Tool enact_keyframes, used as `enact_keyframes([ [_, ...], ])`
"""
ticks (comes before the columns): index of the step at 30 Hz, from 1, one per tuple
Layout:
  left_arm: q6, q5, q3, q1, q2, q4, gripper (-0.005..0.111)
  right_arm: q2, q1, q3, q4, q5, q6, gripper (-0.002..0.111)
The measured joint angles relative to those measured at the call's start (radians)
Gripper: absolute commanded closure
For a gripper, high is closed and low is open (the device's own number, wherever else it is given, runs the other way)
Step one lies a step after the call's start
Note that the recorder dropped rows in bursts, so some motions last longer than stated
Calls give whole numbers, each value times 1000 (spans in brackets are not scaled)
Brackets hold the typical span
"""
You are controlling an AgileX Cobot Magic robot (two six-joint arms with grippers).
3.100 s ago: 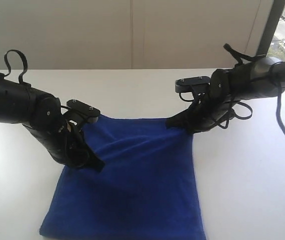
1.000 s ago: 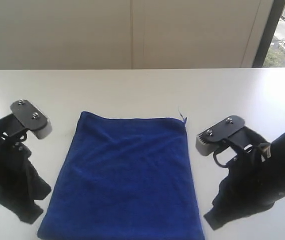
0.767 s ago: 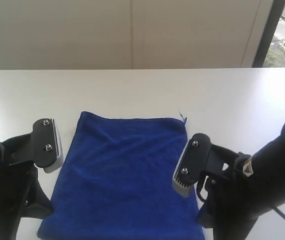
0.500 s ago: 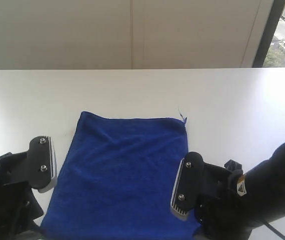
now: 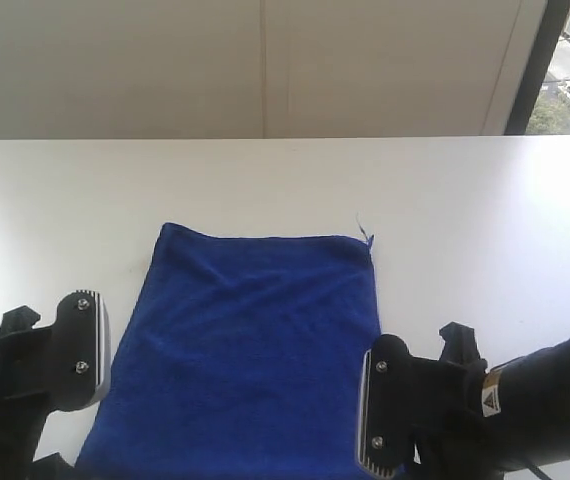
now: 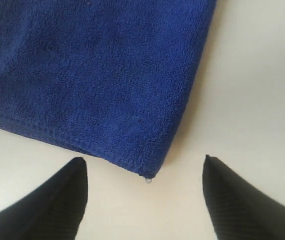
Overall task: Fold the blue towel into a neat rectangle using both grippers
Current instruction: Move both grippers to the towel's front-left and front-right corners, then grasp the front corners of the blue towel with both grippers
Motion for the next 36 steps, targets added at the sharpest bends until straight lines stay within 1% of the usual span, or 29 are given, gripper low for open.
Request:
enact_keyframes([
  [3, 6, -20, 0, 0, 8, 0, 33, 14, 0, 2, 0, -21, -4, 57],
  [10, 10, -98, 0, 0, 90, 0, 33, 84, 0, 2, 0, -83, -23, 57],
  [14, 29, -119, 0, 0, 127, 0, 33, 117, 0, 2, 0, -94, -30, 57],
  [29, 63, -144, 0, 0, 248, 0, 35, 150, 0, 2, 0, -100, -52, 57],
  [36, 71, -146, 0, 0, 259, 0, 35, 145, 0, 2, 0, -92, -63, 57],
])
